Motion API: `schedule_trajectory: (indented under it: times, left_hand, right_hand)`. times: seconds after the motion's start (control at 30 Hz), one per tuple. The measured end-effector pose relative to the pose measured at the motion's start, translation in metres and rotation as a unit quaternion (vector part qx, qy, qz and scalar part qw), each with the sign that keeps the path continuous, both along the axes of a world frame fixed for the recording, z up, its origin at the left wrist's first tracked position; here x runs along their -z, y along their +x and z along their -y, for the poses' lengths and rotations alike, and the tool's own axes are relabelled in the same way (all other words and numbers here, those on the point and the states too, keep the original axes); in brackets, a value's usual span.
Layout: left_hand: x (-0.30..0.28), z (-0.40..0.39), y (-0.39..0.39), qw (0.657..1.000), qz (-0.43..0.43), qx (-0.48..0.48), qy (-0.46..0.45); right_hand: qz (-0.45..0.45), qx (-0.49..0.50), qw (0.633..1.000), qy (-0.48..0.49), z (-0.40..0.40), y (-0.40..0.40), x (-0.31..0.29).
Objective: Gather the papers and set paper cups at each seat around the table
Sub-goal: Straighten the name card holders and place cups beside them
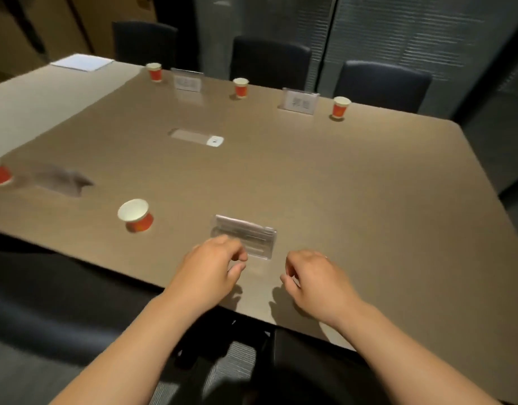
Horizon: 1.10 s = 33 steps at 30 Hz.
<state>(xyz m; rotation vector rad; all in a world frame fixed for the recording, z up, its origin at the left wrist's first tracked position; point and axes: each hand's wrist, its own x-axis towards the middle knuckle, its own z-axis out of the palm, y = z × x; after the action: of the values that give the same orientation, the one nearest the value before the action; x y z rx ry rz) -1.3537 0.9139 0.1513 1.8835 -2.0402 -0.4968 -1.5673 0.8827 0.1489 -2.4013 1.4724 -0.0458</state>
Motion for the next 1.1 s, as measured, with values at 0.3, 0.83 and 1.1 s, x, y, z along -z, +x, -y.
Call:
schedule_trajectory:
  times: [0.3, 0.83, 1.1]
  left_hand:
    - [0.058, 0.12, -0.01, 0.988, 0.116, 0.1, 0.035]
    - [0.118, 0.183, -0.002, 0.972, 0.136, 0.159, 0.102]
    - [0.126, 0.176, 0.009, 0.971, 0.172, 0.149, 0.071]
  right_hand:
    - [-0.13, 0.034, 0.989, 0.068, 0.077, -0.028, 0.058]
    - [-0.142, 0.205, 0.959, 0.138, 0.115, -0.042, 0.114]
    - [-0.126, 0.181, 0.965, 0.146, 0.115, -0.032, 0.117]
